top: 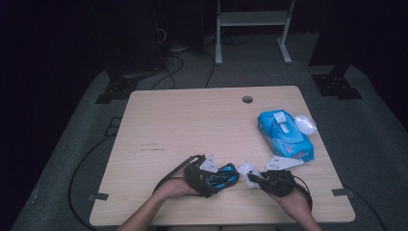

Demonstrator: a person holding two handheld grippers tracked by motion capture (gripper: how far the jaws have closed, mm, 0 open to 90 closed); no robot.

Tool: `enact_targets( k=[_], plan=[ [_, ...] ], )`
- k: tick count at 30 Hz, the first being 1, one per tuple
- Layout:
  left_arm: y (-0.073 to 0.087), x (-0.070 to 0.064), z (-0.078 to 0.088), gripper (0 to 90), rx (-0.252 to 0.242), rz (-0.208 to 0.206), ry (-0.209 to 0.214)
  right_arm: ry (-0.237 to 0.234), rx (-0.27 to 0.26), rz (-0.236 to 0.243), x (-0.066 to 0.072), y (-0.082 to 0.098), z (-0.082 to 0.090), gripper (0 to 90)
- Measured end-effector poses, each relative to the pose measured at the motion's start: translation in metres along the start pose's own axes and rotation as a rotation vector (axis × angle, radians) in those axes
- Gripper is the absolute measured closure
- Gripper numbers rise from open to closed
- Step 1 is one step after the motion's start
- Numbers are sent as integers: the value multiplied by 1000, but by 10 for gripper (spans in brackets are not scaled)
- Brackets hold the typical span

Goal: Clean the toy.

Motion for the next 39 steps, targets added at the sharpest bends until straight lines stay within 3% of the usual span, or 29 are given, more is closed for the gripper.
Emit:
enact_targets(
  k=[6, 19, 24, 26, 28, 34, 39],
  plan=[
    [-3, -3, -4, 251, 17, -41, -19, 10, 0, -7, -5, 3, 4, 831],
    [-7, -1, 2, 265, -24, -46, 21, 20, -6, -35, -15, 9, 8, 831],
    [-13, 4, 8, 265, -37, -48, 8, 23, -7, -37, -16, 9, 10, 831],
    [-13, 6, 7, 265, -24, -44, 21, 23, -8, -40, -17, 9, 10, 831],
    [-9, 8, 1, 265, 23, -48, 13, 21, -4, -46, -18, 10, 10, 831],
    [-6, 9, -3, 264, 40, -31, 41, 15, 0, -42, -17, 11, 9, 831],
    [-10, 9, -5, 259, 97, -22, 45, 13, -1, -40, -16, 9, 8, 831]
  ],
)
Point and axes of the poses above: each handheld gripper's, and its own axes: z roughly backward along the jaws, y roughly out of its underside, x roughly to its left, the point moved 9 cm from there along -z, roughly forward along the jaws, and after that the axes turned 13 degrees about x, right-handed, at the moved point
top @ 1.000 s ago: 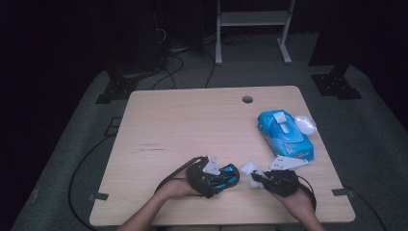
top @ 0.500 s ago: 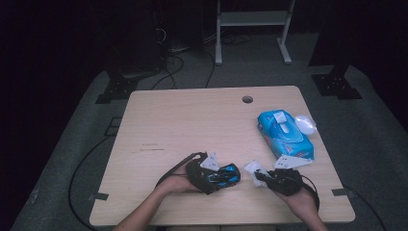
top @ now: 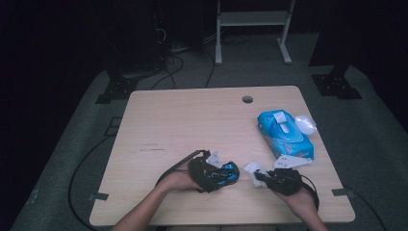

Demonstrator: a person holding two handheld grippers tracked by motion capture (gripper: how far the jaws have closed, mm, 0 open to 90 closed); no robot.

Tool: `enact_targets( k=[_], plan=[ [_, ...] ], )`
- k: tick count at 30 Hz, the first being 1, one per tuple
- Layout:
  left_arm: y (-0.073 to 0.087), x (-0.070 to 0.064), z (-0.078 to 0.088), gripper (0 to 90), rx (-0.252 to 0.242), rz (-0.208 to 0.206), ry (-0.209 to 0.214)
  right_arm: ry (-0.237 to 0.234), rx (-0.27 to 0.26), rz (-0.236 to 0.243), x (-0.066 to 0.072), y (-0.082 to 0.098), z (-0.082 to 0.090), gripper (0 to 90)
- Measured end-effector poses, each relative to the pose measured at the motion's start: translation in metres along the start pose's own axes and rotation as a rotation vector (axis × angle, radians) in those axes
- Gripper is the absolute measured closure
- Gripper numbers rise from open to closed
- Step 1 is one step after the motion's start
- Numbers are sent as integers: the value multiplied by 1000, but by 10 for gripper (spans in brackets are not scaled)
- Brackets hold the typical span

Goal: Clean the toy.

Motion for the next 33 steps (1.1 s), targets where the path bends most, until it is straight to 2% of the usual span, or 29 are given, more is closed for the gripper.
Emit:
enact_targets(
  k=[8, 12, 16, 23, 25, 28, 29, 33],
  plan=[
    [-5, 2, -5, 215, 37, 27, 3, 0, -1, -1, 0, 1, 0, 830],
    [-6, 0, -4, 256, 47, 2, -5, 0, -1, -5, -1, 2, 0, 830],
    [-4, 0, -4, 258, 61, -5, -8, 2, -7, -8, -2, 2, 2, 830],
    [-9, 1, 2, 260, 40, -22, -15, 4, -7, -15, -4, 3, 3, 831],
    [-14, 5, 11, 281, 0, -12, -5, 6, -8, -16, -6, 4, 4, 830],
    [-19, 13, 15, 289, 13, -16, -24, 11, -6, -28, -10, 5, 5, 830],
    [-18, 14, 11, 289, 42, -26, -29, 10, -5, -35, -12, 6, 5, 831],
    [-20, 17, 9, 290, 32, -23, -3, 10, -12, -58, -19, 9, 6, 831]
  ],
)
Point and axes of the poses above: each handheld gripper's, and its own axes: z roughly backward along the jaws, y roughly out of its underside, x roughly to its left, the point moved 9 cm from there along -z, roughly forward along the jaws, and after that the axes turned 13 degrees about x, right-handed, at the moved point
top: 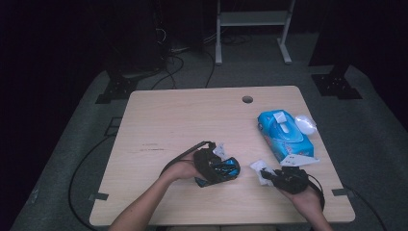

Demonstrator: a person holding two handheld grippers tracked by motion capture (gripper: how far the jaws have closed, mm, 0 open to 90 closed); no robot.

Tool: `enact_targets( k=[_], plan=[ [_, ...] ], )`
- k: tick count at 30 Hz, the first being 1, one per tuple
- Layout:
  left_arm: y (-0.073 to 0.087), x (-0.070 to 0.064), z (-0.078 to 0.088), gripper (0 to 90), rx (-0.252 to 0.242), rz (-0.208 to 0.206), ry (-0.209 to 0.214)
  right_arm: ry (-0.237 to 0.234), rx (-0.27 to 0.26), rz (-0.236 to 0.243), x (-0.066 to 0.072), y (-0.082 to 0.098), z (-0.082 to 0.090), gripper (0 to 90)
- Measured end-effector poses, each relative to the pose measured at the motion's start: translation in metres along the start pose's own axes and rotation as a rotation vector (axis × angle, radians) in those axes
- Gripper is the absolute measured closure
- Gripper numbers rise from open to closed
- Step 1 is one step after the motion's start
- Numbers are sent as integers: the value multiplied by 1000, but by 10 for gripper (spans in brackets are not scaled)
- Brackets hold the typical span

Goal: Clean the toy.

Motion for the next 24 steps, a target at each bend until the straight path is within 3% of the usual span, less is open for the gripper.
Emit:
enact_targets(
  k=[4, 12, 18, 24],
  plan=[
    [-2, 4, 3, 290, 5, 7, 2, 4, 7, -13, -4, 3, 1, 831],
    [-9, 32, 18, 290, -5, 37, -38, 11, 12, -18, -8, 3, -1, 830],
    [-12, 47, 8, 289, 25, 58, -41, 23, 34, -40, -19, 8, -7, 830],
    [-14, 52, -4, 289, 38, 66, -22, 49, 75, -36, -25, 15, -15, 819]
  ],
)
Point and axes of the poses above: each handheld gripper's, and its own axes: z roughly backward along the jaws, y roughly out of its underside, x roughly to its left, the point moved 9 cm from there along -z, roughly forward along the jaws, and after that the axes turned 13 degrees about x, right-handed, at the moved point
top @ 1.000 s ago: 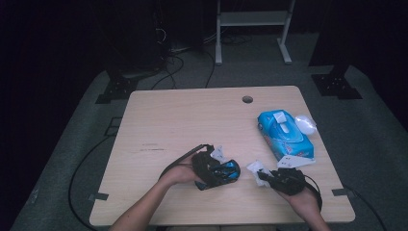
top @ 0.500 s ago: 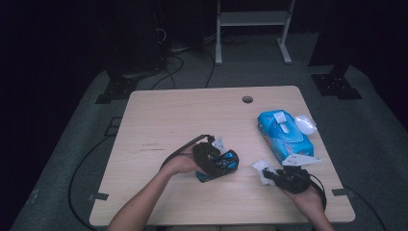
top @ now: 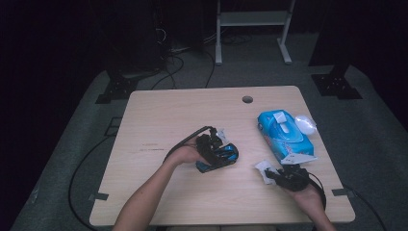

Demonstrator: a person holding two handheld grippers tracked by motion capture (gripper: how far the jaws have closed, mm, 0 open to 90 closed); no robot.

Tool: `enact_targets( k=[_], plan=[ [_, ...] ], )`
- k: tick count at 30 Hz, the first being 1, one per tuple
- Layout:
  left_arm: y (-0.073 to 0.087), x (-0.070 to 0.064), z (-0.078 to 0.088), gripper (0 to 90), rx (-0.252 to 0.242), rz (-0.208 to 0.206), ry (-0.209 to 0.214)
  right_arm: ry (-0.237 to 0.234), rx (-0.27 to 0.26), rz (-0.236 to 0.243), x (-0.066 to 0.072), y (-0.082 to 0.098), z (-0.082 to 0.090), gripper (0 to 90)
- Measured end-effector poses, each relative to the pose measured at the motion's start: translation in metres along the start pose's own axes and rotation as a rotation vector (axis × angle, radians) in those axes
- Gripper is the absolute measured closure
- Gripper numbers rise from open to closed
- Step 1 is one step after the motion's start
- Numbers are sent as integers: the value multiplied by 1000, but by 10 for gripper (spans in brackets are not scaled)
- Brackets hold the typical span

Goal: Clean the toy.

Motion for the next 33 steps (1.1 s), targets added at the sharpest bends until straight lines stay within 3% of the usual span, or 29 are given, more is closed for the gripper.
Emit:
enact_targets(
  k=[3, 6, 10, 17, 33],
  plan=[
    [-1, 1, -1, 288, -11, 8, 6, 6, 4, -4, -3, 2, -2, 779],
    [-1, 1, -1, 285, -14, 10, 7, 4, -11, -16, -6, 3, -2, 636],
    [0, 1, 0, 280, -31, 25, 15, -2, -36, -17, -6, 1, 1, 558],
    [1, 5, 8, 187, -81, 57, 4, -38, -94, 19, 0, -5, 8, 433],
    [22, 0, 35, 133, -193, 105, -38, -60, -157, -1, -1, -10, 20, 391]
  ],
)
Point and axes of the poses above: each handheld gripper's, and its own axes: z roughly backward along the jaws, y roughly out of its underside, x roughly to its left, the point moved 9 cm from there along -z, roughly forward along the jaws, and after that the axes turned 13 degrees about x, right-handed, at the moved point
